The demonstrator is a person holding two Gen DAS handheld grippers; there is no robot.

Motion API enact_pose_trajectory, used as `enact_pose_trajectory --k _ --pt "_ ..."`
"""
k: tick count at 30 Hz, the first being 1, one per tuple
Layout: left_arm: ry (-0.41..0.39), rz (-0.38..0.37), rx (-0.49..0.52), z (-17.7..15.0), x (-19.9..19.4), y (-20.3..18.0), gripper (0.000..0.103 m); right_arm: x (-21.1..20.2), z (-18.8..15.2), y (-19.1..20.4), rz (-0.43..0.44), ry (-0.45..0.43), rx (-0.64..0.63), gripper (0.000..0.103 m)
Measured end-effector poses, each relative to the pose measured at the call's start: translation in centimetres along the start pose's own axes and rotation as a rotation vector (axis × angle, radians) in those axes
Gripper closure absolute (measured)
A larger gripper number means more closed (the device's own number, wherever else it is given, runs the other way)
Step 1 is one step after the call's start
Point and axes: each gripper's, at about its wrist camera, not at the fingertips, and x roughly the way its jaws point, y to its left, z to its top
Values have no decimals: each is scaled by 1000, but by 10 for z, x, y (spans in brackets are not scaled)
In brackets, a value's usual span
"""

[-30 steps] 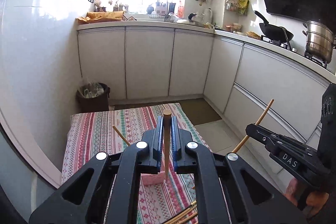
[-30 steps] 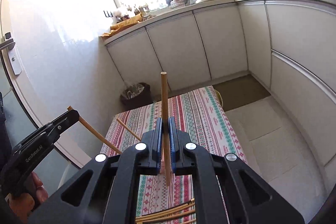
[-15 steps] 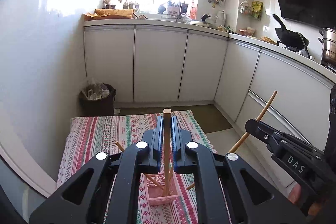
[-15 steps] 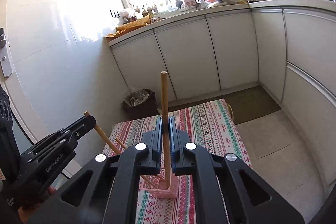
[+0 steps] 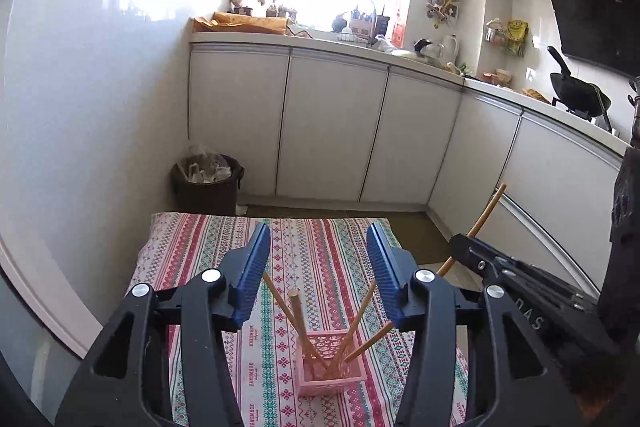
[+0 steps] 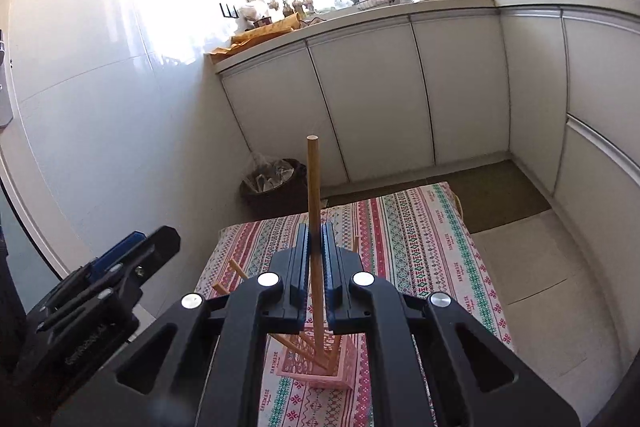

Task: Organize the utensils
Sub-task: 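Open the left gripper to release the chopstick into the basket, then withdraw the left gripper and lower it toward the remaining chopsticks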

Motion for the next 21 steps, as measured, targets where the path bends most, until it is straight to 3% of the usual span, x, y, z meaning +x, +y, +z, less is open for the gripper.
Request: enact_pose_trajectory --k 4,9,13,21 --pt "-42 33 -55 1 -11 16 40 12 -5 7 -10 17 -18 96" --pt "-29 73 -72 -3 -11 30 40 27 -11 14 -47 58 -31 94" --pt "-23 121 -55 -5 -14 29 40 20 -13 15 -90 45 -24 72" --pt "-13 140 -23 -13 -32 21 38 -10 -23 8 -131 47 3 66"
